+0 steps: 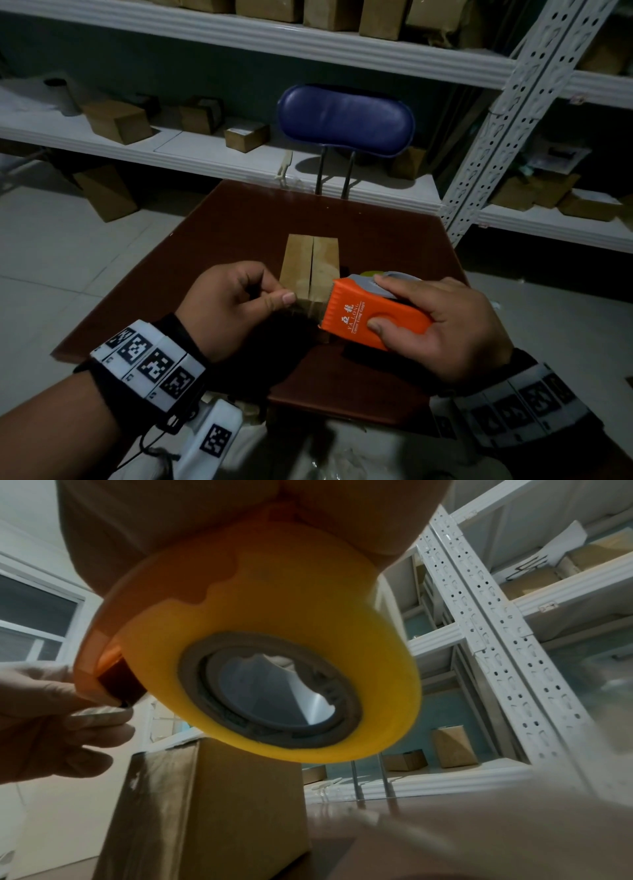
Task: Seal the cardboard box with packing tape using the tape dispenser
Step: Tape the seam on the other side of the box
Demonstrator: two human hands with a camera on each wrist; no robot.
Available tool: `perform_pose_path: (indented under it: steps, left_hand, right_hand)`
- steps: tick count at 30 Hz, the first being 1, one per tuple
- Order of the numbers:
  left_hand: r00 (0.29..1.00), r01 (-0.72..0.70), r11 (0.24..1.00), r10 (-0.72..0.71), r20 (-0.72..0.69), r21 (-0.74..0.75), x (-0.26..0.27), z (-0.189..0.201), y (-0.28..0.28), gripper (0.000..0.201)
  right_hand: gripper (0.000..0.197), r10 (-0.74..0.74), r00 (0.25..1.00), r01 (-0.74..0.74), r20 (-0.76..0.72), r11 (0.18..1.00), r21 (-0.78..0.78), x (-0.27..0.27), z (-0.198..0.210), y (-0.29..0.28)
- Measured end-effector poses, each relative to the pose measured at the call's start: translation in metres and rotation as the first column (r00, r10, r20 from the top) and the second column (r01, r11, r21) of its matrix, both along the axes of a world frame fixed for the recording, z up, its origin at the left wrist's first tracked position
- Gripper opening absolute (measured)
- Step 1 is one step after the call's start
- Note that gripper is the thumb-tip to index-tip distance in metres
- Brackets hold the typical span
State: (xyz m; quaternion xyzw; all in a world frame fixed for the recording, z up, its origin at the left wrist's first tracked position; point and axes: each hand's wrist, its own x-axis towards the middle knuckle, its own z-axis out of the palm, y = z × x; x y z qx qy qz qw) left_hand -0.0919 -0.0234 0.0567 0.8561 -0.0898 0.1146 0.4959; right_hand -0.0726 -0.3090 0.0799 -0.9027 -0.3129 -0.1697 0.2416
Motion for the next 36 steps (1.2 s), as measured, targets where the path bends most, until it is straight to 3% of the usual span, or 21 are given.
perform_pose_path:
  steps: [36]
  left_hand:
    - [1.000, -0.018, 1.000, 0.018, -0.004, 0.019, 0.002, 0.000, 0.015, 0.021]
  right_hand:
    - [0.060, -0.076, 0.997, 0.076, 0.012, 0.997, 0.003, 0.004, -0.007, -0.019]
